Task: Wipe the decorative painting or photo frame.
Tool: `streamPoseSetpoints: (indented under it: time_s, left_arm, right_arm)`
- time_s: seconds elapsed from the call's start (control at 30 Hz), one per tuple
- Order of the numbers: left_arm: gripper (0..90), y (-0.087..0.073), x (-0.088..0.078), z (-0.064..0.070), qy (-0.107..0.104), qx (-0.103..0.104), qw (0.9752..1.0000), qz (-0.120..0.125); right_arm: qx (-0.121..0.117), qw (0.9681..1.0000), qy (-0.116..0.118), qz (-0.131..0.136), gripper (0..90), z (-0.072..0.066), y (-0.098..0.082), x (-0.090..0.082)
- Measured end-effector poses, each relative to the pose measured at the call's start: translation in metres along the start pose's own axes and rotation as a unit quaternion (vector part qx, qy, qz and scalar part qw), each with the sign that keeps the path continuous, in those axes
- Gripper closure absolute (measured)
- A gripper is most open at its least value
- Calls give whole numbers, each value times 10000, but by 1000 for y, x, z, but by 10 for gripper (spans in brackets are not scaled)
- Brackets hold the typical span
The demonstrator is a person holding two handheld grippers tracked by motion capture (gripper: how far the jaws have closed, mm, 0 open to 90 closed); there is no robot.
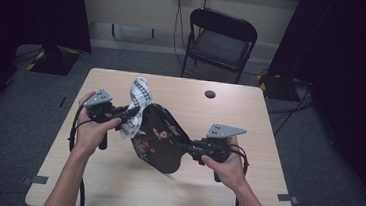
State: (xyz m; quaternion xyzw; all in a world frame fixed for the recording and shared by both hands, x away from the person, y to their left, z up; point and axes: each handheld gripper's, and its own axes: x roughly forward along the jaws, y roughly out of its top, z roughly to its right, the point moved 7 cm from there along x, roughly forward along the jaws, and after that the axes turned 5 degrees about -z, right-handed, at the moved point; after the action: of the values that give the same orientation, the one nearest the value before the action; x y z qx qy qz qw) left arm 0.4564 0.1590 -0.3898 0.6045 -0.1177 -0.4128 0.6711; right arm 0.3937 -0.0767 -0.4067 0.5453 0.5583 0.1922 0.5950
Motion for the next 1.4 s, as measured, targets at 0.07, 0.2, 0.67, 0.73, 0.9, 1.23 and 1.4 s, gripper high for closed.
streamPoseSetpoints:
  time_s: [0.07, 0.2, 0.67, 0.73, 0.9, 1.23, 1.4]
  left_arm:
    - [777, 8, -3, 9, -77, 63, 9998, 179]
    - [778, 17, -7, 19, -120, 185, 9992, 327]
    - [776, -2, 1, 0, 149, 125, 9997, -147]
    - [776, 4, 0, 5, 95, 179, 9998, -35]
    - [775, 14, -5, 16, 51, 320, 9993, 185]
    - [772, -8, 5, -7, 358, 241, 9986, -313]
    - [773, -8, 5, -8, 276, 120, 9993, -241]
  right_arm:
    - [0, 10000, -4, 0, 787, 0, 0, 0]
    - [40, 10000, 21, 9, 786, 1, -1, -1]
    - [9, 10000, 6, 5, 787, 0, 0, 0]
    - [20, 10000, 11, 8, 787, 1, -1, -1]
    - [20, 10000, 10, 9, 787, 1, -1, -1]
    - [19, 10000, 2, 22, 787, 1, 0, 0]
    - [6, 10000, -4, 20, 787, 0, 0, 0]
